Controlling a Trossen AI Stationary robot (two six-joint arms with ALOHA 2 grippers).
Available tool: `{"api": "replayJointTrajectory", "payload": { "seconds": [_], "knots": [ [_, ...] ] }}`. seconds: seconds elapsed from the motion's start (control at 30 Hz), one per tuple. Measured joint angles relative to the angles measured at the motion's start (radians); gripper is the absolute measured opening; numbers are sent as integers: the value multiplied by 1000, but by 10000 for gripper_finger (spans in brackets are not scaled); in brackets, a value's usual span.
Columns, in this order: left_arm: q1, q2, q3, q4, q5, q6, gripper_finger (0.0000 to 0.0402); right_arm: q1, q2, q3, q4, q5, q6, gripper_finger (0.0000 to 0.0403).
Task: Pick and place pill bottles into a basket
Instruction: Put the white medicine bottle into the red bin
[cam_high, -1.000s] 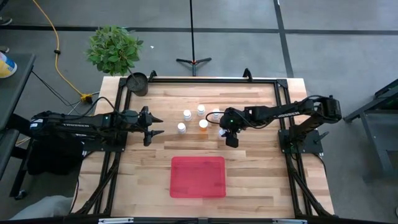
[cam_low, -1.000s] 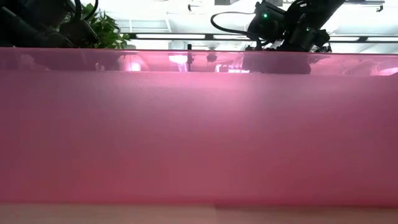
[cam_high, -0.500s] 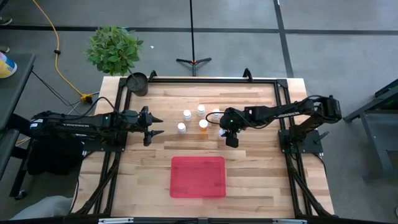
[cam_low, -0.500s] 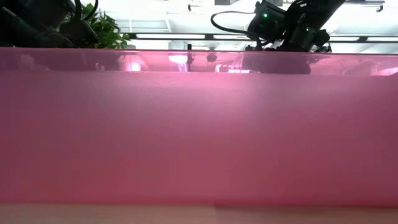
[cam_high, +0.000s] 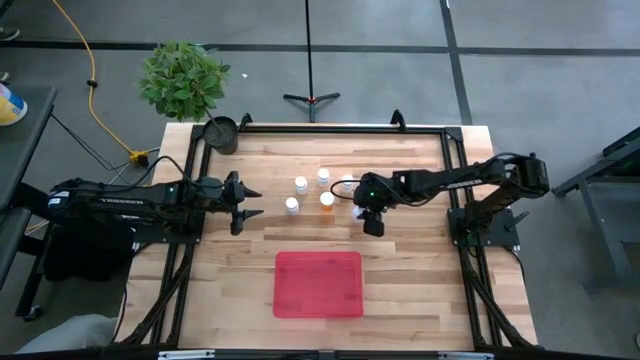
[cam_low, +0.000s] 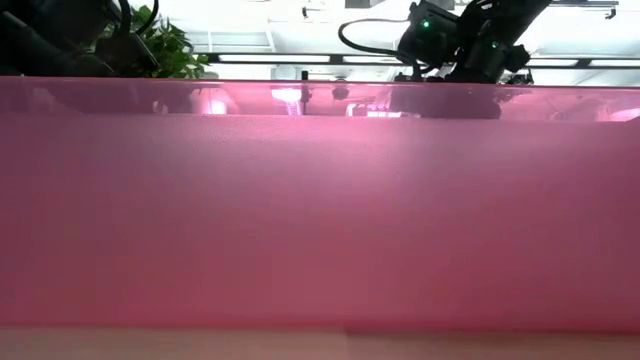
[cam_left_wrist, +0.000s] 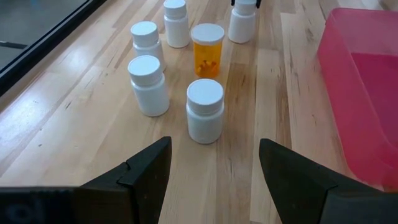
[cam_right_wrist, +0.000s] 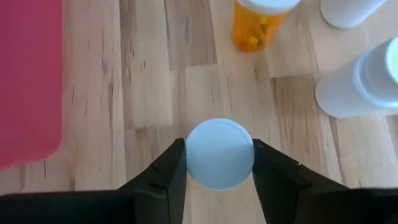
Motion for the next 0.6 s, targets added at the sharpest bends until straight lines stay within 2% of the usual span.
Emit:
{"api": "replayJointTrajectory", "payload": {
  "seconds": [0.23, 0.6],
  "knots": [
    [0, 0, 0, 0, 0, -5, 276, 20, -1, 125, -144, 38, 2, 139],
    [0, 0, 0, -1, 0, -21, 276, 67, -2, 457, -489, 132, 8, 139]
  ]
}}
